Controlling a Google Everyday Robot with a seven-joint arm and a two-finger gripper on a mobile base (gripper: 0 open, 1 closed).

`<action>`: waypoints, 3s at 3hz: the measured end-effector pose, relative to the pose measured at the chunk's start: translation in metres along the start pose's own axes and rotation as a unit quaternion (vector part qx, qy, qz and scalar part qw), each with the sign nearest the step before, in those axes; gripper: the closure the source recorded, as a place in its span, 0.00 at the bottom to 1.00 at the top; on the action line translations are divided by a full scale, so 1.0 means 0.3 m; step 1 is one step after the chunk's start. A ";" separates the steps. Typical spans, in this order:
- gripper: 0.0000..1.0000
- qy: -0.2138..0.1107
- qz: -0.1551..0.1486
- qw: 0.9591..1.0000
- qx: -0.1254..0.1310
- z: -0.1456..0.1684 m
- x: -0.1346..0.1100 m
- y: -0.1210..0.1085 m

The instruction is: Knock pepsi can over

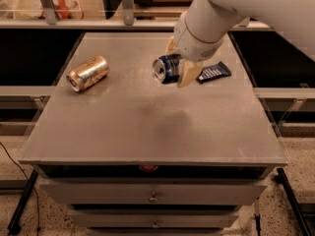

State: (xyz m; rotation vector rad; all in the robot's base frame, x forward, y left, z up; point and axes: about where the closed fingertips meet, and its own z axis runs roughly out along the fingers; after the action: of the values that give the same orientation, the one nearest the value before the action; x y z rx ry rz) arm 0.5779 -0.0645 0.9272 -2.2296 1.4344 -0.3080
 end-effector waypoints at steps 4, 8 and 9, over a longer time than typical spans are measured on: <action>1.00 0.130 -0.145 0.975 -0.111 0.065 -0.047 0.096; 0.60 0.103 -0.146 0.970 -0.167 0.132 -0.091 0.158; 0.37 0.100 -0.145 0.969 -0.175 0.139 -0.096 0.165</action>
Offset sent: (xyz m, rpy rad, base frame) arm -0.0156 0.0066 -0.0328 -0.4484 0.0049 0.1246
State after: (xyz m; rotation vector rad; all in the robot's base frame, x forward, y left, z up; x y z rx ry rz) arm 0.5439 -0.0446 0.8683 -2.7742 1.3416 -0.4114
